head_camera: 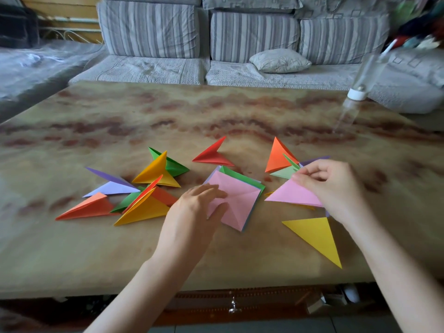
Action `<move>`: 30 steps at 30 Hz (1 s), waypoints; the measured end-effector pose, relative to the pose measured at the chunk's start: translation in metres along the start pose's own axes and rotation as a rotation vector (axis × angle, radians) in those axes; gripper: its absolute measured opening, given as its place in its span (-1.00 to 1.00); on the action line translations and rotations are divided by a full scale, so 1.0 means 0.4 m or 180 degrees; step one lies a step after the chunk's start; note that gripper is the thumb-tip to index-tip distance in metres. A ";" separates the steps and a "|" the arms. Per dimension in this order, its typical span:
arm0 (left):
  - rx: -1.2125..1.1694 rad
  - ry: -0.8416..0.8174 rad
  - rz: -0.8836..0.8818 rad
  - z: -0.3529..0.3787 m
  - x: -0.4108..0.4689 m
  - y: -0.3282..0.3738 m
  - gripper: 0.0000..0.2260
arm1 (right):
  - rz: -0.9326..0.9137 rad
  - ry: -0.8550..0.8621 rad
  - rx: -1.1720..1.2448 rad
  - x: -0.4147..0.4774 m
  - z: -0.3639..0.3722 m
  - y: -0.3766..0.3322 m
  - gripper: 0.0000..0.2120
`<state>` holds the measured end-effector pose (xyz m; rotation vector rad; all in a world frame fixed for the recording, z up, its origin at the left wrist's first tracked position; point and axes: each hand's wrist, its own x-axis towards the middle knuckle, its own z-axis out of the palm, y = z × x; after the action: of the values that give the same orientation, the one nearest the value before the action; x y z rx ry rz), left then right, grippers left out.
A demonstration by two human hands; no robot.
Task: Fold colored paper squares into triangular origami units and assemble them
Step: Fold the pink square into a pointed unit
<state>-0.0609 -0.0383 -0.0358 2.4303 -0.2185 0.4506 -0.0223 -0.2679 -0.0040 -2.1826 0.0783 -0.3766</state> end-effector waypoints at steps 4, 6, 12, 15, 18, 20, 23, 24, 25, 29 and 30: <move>0.0200 0.0037 0.0060 0.012 0.012 -0.018 -0.85 | 0.0081 0.0224 -0.0675 0.009 0.009 0.017 -0.86; 0.0388 0.0091 0.0148 0.018 0.015 -0.024 -0.85 | 0.0062 0.0196 -0.0943 0.007 0.017 0.020 -0.82; 0.0580 -0.0292 -0.0218 0.018 0.017 -0.028 -0.64 | -0.0190 0.0206 -0.1845 0.001 0.024 0.011 -0.88; 0.0578 -0.0279 -0.0321 0.013 0.024 -0.024 -0.59 | -0.0217 0.0257 -0.1812 0.004 0.019 0.007 -0.90; 0.0544 -0.0240 -0.0391 0.009 0.025 -0.021 -0.57 | -0.0487 0.0469 -0.1693 0.003 0.010 -0.009 -0.92; 0.0547 -0.0233 -0.0359 0.011 0.025 -0.017 -0.57 | -0.0786 0.0639 -0.1673 0.000 0.006 -0.018 -0.93; 0.0478 -0.0171 -0.0301 0.011 0.025 -0.015 -0.58 | -0.1188 0.0909 -0.1556 -0.008 0.004 -0.035 -0.92; 0.0449 -0.0156 -0.0300 0.010 0.024 -0.015 -0.57 | -0.1308 0.0954 -0.1495 -0.012 0.006 -0.042 -0.91; 0.0420 -0.0138 -0.0293 0.010 0.023 -0.014 -0.57 | -0.1413 0.0964 -0.1428 -0.016 0.011 -0.049 -0.90; 0.0419 0.0119 -0.0009 0.011 0.018 -0.017 -0.52 | -0.1787 0.0826 -0.1287 -0.037 0.046 -0.066 -0.88; 0.0420 0.0201 0.0077 0.013 0.018 -0.021 -0.50 | -0.1838 0.0731 -0.1216 -0.041 0.056 -0.068 -0.88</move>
<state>-0.0505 -0.0352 -0.0416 2.5398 -0.1965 0.5677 -0.0334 -0.2309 0.0014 -2.5037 -0.3922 -1.0062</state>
